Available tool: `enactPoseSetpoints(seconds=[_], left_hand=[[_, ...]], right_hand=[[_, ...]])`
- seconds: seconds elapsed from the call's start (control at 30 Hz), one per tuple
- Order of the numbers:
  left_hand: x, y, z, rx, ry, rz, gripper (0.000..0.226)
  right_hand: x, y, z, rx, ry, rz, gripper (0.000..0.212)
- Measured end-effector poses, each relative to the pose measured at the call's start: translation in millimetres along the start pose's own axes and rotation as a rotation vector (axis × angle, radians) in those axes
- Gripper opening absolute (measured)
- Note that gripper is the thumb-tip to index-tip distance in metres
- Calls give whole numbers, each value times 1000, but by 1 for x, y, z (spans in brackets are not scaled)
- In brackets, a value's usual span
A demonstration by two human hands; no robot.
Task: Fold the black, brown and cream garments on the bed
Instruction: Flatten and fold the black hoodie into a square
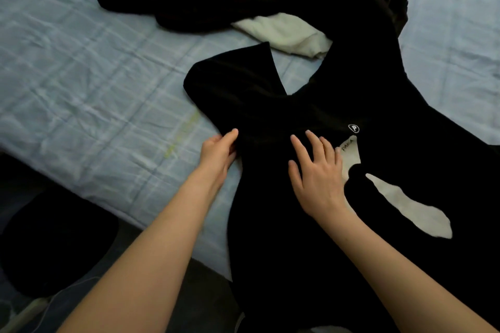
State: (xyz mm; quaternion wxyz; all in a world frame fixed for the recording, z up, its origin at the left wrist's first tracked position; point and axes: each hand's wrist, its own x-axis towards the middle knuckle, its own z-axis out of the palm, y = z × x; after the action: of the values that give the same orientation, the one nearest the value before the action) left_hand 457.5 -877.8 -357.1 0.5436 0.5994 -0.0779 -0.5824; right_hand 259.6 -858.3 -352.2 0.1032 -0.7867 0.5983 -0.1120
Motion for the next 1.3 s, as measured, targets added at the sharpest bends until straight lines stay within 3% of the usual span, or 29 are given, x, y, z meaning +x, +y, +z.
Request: enactPoseSetpoints(seconds=[0.1, 0.17, 0.3, 0.37, 0.47, 0.53, 0.6, 0.67, 0.73, 0.83, 0.93, 1.07, 1.13, 1.2, 1.3], left_hand=[[25, 18, 16, -116, 76, 40, 34], [38, 33, 22, -141, 178, 91, 45], [38, 60, -5, 84, 367, 437, 47], [32, 56, -29, 128, 501, 384, 52], [33, 46, -59, 385, 703, 114, 63], [42, 59, -67, 691, 768, 209, 75], [60, 87, -66, 968, 716, 510, 81], [84, 110, -53, 1225, 485, 705, 77], [111, 124, -37, 1387, 263, 712, 77], [147, 133, -27, 1518, 132, 609, 84], [170, 136, -33, 1623, 119, 474, 82], [173, 156, -44, 1422, 100, 769, 27], [174, 176, -56, 1374, 181, 862, 27], [177, 188, -67, 1408, 278, 821, 27], [169, 173, -59, 1629, 339, 661, 41]], right_hand=[[38, -3, 1, -33, 123, -70, 51], [61, -1, 5, -45, 35, -102, 56], [80, 8, 16, -82, -119, -139, 60], [83, 12, 20, -77, -214, -180, 61], [82, 21, 31, -85, -405, -247, 63], [85, 23, 34, -50, -375, -240, 62], [88, 17, 33, -26, -304, -229, 61], [92, 7, 36, -5, -230, -220, 61], [98, -7, 39, 3, -189, -205, 61], [109, -28, 46, 29, -120, -173, 60], [120, -42, 52, 9, -176, -121, 61], [120, -58, 55, -86, -183, -59, 61], [120, -64, 54, -79, -88, -23, 62], [124, -63, 57, -105, -43, 8, 63], [131, -61, 63, -157, -198, 47, 65]])
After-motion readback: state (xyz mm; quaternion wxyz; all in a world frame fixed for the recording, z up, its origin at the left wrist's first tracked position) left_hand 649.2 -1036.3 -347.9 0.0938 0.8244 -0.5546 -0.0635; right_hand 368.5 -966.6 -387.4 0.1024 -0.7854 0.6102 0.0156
